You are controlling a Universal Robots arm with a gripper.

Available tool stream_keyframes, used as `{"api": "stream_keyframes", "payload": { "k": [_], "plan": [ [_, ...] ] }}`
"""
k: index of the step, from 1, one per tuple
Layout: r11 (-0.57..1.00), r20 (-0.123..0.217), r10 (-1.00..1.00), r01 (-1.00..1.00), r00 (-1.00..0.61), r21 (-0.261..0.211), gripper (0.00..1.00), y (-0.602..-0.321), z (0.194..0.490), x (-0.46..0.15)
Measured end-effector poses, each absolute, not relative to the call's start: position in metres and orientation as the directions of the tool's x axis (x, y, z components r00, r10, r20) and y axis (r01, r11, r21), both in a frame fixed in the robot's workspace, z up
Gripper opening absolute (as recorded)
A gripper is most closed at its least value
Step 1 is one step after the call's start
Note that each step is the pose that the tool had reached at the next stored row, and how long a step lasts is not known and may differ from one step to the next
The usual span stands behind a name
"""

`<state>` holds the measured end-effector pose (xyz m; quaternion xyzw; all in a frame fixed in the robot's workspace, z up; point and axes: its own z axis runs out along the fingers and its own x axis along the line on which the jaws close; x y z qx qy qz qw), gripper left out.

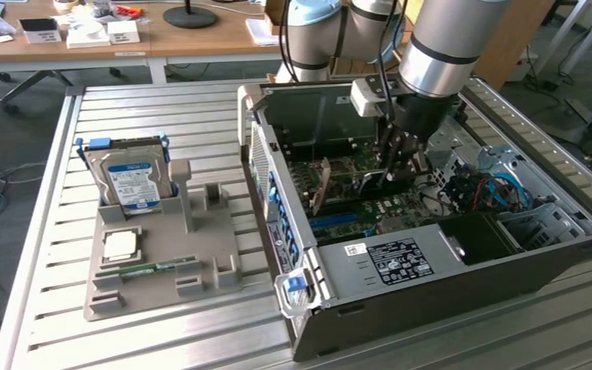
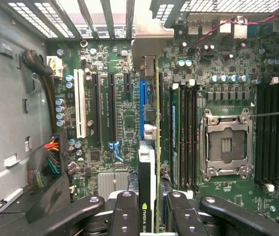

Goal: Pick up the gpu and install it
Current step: 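Insert the gpu into the slot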

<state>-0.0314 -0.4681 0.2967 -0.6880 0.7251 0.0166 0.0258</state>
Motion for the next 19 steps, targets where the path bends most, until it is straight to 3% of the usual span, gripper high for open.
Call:
{"api": "stream_keyframes", "payload": {
  "k": [19],
  "plan": [
    [0.053,-0.06,-0.997,-0.999,-0.052,-0.011,0.27,-0.4681,0.2965,-0.0407]
  ]
}}
